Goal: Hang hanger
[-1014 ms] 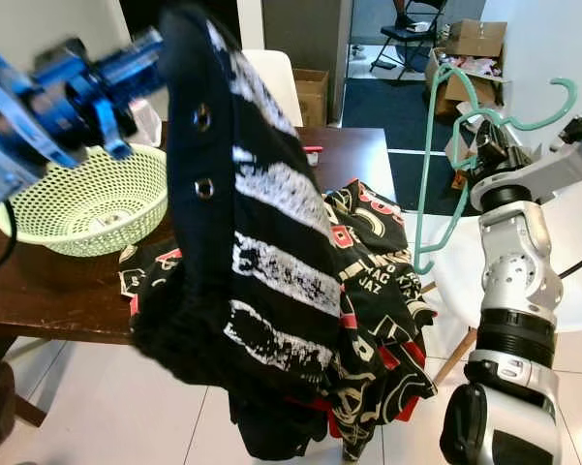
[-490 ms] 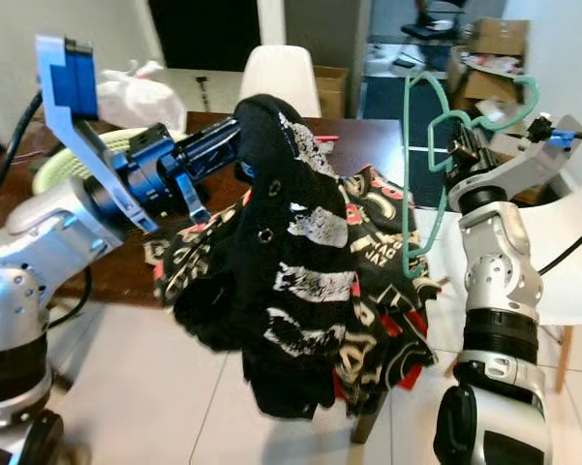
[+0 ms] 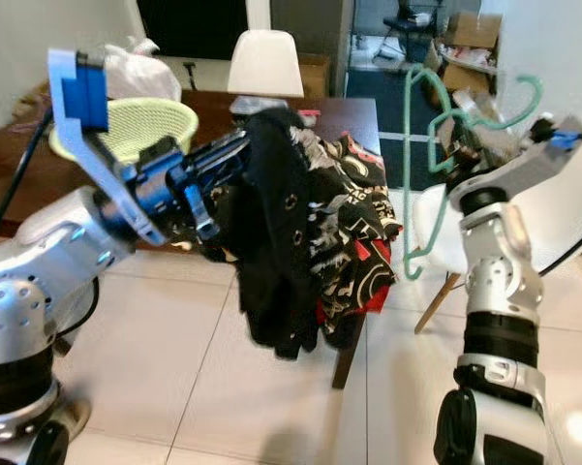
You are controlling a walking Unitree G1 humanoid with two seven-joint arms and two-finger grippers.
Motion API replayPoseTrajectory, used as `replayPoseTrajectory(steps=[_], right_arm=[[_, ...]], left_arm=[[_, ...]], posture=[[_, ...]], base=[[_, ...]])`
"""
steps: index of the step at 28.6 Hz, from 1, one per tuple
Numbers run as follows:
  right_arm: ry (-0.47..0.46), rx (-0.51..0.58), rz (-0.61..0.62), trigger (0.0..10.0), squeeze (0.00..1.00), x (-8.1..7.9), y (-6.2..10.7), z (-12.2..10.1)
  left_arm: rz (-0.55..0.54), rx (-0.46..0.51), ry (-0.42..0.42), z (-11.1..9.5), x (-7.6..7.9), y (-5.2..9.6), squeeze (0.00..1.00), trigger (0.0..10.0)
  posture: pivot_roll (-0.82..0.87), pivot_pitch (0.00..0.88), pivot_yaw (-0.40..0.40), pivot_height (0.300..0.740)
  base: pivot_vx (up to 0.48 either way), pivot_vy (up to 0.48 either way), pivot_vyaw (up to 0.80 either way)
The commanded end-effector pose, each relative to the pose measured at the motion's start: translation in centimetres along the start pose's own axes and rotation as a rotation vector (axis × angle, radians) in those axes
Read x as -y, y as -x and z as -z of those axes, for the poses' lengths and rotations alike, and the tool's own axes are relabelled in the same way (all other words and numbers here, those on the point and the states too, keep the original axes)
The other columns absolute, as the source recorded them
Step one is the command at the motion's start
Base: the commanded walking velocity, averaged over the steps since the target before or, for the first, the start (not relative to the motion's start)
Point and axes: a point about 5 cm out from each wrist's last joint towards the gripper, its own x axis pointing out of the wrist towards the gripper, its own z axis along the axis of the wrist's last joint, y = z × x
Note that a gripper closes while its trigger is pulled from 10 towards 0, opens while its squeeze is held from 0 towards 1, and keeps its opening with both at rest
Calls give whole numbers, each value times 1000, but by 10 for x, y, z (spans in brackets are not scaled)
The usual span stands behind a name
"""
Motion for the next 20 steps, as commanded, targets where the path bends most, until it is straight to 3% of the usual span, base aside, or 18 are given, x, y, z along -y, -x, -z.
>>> replayPoseTrajectory(steps=[1, 5, 6, 8, 11, 13, 15, 20], right_arm=[[14, -28, -3, 10000, 0, 1, 1, 2], [21, -51, -12, 10000, 0, 0, 2, 6], [26, -61, -16, 10000, 0, -1, 3, 7], [26, -61, -16, 10000, 0, -1, 3, 7], [33, -74, -27, 10000, 0, -1, 4, 9], [33, -74, -27, 10000, 0, -1, 4, 9], [47, -92, -75, 10000, 0, -5, 6, 9], [52, -98, -93, 10000, 0, -6, 6, 9]], left_arm=[[12, -5, -54, -2, 0, 5, 0, 10000], [10, -66, -132, 8, -1, 11, 0, 10000], [-13, -99, -202, 9, -7, 14, 0, 10000], [-13, -99, -202, 9, -7, 14, 0, 10000], [-54, -152, -308, 7, -18, 17, 0, 10000], [-54, -152, -308, 7, -18, 17, 0, 10000], [-98, -171, -402, -3, -25, 10, 0, 10000], [-112, -166, -430, -8, -27, 5, 0, 10000]], posture=[[31, 46, -19, 740], [31, 46, -19, 740], [30, 47, -22, 740], [30, 47, -22, 740], [25, 41, -19, 740], [25, 41, -19, 740], [17, 32, -15, 740], [17, 32, -15, 740]], base=[[0, 0, -781], [0, 0, -781], [0, 0, -781], [0, 0, -781], [0, 0, -781], [0, 0, -781], [0, 0, -781], [0, 0, -781]])
